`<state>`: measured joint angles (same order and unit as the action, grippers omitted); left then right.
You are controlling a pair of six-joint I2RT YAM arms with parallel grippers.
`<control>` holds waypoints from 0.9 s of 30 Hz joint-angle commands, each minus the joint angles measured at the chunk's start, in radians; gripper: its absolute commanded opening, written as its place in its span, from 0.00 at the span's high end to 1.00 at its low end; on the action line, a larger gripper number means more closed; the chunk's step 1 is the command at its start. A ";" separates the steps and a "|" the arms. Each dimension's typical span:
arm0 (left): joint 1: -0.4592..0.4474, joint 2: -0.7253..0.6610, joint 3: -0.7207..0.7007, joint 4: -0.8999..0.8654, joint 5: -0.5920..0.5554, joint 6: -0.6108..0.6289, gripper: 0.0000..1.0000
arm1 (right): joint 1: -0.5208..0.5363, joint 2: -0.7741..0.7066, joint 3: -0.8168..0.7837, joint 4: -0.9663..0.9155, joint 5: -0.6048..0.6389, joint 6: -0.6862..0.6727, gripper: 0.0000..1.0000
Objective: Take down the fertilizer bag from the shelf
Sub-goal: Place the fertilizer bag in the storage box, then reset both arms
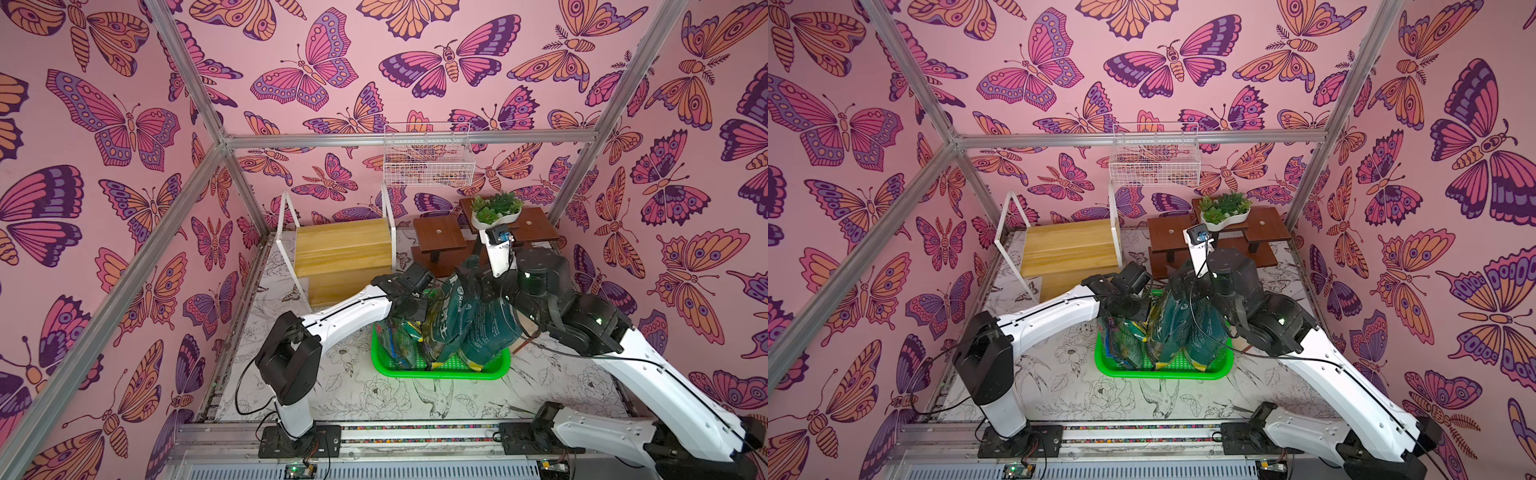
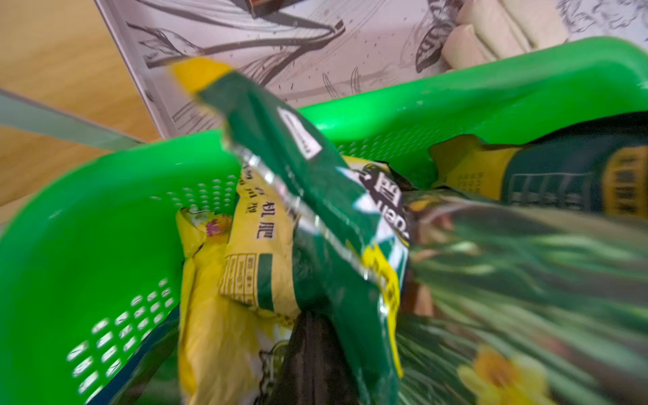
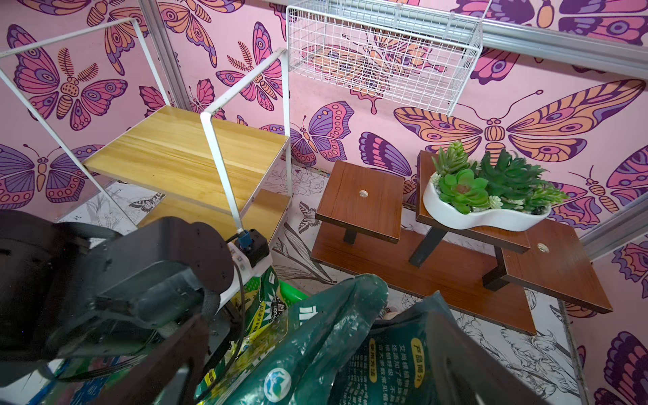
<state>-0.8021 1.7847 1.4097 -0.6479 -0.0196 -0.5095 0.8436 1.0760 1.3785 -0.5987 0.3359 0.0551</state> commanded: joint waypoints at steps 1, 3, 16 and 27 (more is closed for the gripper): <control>0.003 0.046 -0.021 -0.030 0.099 -0.022 1.00 | -0.006 -0.009 -0.019 -0.002 0.033 -0.004 0.01; 0.003 0.057 -0.044 -0.032 0.101 -0.023 1.00 | -0.006 -0.009 -0.031 0.001 0.064 -0.013 0.01; 0.025 -0.224 0.125 -0.040 -0.120 0.048 0.69 | -0.419 -0.015 0.053 -0.058 -0.092 0.069 0.01; 0.260 -0.606 0.006 -0.025 -0.388 0.120 0.58 | -0.900 0.047 -0.126 -0.023 -0.215 0.185 0.01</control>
<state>-0.6262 1.2526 1.4910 -0.6430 -0.3073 -0.4198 0.0128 1.1137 1.3209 -0.6270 0.1650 0.1802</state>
